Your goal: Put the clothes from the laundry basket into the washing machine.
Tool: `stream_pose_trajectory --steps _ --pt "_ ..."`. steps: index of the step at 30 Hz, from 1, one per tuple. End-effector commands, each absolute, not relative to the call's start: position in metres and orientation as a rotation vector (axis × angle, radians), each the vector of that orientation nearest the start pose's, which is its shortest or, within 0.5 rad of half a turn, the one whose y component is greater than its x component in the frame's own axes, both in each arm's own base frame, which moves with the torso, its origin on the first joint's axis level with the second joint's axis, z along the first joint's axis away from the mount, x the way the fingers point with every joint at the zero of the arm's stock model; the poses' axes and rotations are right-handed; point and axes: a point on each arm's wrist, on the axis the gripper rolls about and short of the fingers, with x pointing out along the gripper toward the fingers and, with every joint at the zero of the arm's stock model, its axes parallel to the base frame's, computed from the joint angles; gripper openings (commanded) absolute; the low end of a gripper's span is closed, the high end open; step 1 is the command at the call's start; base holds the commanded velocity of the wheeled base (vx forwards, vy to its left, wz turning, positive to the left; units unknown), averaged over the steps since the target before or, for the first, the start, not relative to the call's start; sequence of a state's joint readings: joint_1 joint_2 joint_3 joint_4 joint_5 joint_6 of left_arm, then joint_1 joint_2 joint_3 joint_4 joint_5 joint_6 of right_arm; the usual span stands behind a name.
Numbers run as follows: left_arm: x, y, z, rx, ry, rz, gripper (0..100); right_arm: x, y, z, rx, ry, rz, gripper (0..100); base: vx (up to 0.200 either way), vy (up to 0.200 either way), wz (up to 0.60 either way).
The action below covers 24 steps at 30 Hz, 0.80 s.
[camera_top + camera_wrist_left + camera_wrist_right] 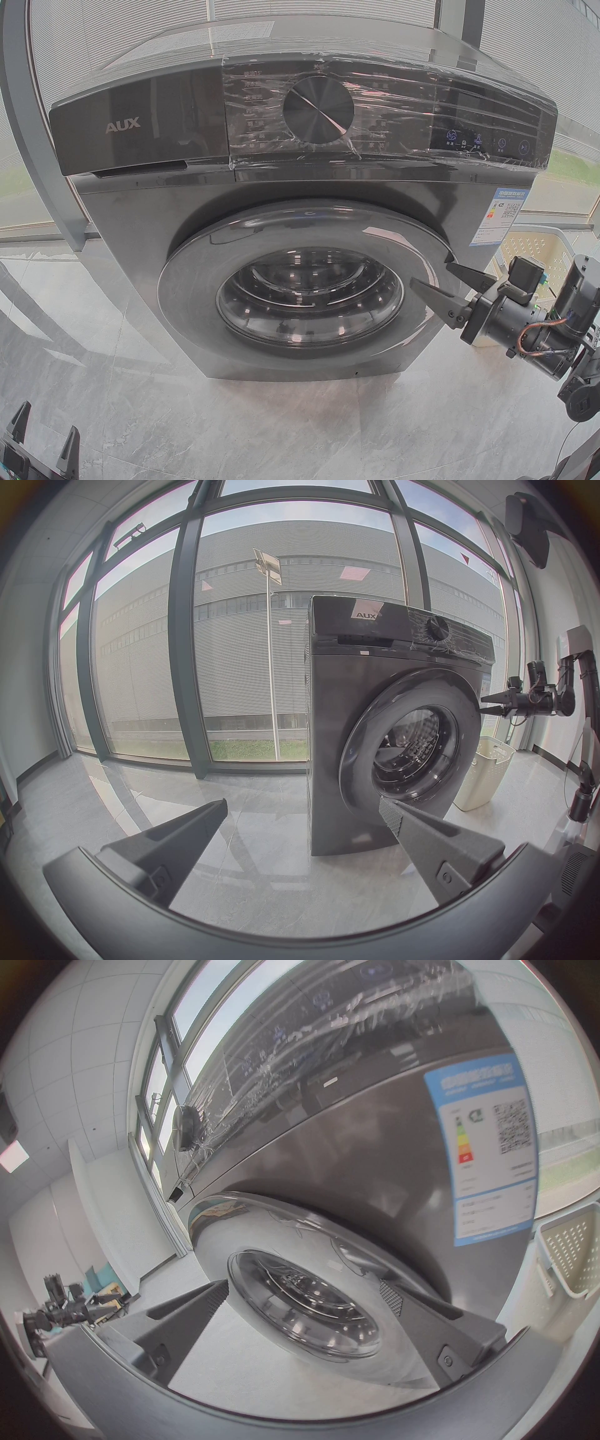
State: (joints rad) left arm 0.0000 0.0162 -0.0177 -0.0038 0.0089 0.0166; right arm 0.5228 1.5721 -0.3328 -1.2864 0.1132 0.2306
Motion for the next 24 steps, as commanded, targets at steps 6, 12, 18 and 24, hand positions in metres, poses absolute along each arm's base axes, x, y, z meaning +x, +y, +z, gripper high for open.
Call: stream_pose_trajectory --steps 6,12,18,24 --pt "-0.023 0.000 0.076 0.015 -0.005 0.009 100 0.123 0.076 0.141 0.102 0.067 0.666 100 0.000 0.000 0.00" --pt "-0.023 0.000 0.076 0.015 -0.005 0.008 100 0.094 0.045 0.153 0.094 -0.038 0.610 100 0.000 0.000 0.00" --pt "-0.023 0.000 0.076 0.006 -0.005 0.009 100 0.056 0.023 0.147 0.039 -0.052 0.530 100 0.000 0.000 0.00" --pt "-0.023 0.000 0.076 0.006 -0.005 0.009 100 0.015 0.008 0.129 0.022 -0.096 0.444 100 0.000 0.000 0.00"
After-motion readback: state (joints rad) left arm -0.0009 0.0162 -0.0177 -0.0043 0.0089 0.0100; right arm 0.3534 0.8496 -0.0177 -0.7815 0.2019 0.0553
